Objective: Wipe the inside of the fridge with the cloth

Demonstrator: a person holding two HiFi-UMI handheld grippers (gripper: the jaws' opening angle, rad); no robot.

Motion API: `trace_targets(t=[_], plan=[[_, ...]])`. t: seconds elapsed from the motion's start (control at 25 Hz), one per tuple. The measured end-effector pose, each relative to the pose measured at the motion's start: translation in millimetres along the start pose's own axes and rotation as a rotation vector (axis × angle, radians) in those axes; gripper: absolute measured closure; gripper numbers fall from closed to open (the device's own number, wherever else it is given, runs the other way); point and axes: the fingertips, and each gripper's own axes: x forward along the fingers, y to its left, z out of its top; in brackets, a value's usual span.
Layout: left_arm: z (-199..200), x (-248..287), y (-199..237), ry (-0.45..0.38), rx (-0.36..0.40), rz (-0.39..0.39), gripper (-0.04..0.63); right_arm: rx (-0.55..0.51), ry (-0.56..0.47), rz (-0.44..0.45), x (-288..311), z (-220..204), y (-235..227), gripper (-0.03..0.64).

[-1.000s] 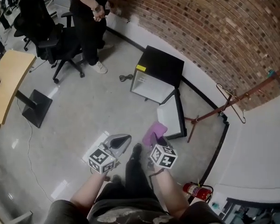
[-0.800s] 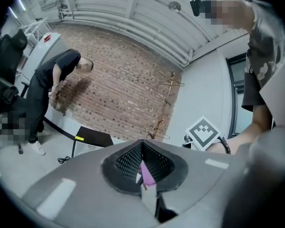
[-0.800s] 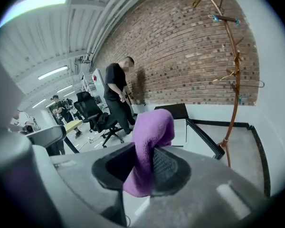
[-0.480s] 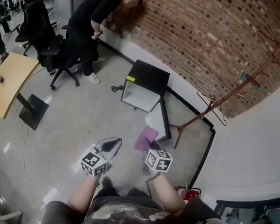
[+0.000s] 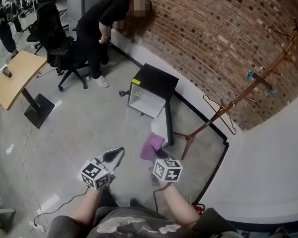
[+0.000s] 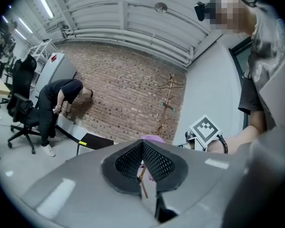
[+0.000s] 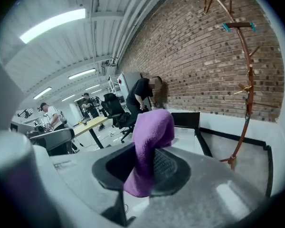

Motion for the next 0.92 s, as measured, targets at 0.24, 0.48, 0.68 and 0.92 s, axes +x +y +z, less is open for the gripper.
trace_targets(t=[0.24, 0.48, 0.68, 0.92], plan=[[-8.4, -3.6, -55.9, -0.013, 0.021, 0.01, 0.578, -0.033, 0.015, 0.037, -39.0, -13.7, -19.5, 0.546], [-20.5, -14.6, -91.9, 0.001, 0.025, 0.04, 0.578, -0.017, 0.042, 0.057, -74.2, -39.1, -32.1, 0.546], [-27.5, -23.4, -117.9, 0.02, 0.037, 0.023, 0.578, -0.022, 0.069, 0.057, -99.7, -60.9, -36.7, 0.546], [-36.2, -29.2, -144.8, 0.025, 0.045, 0.013, 0.578, -0.017, 0.088, 0.037, -133.6, -83.5, -52.5, 0.546]])
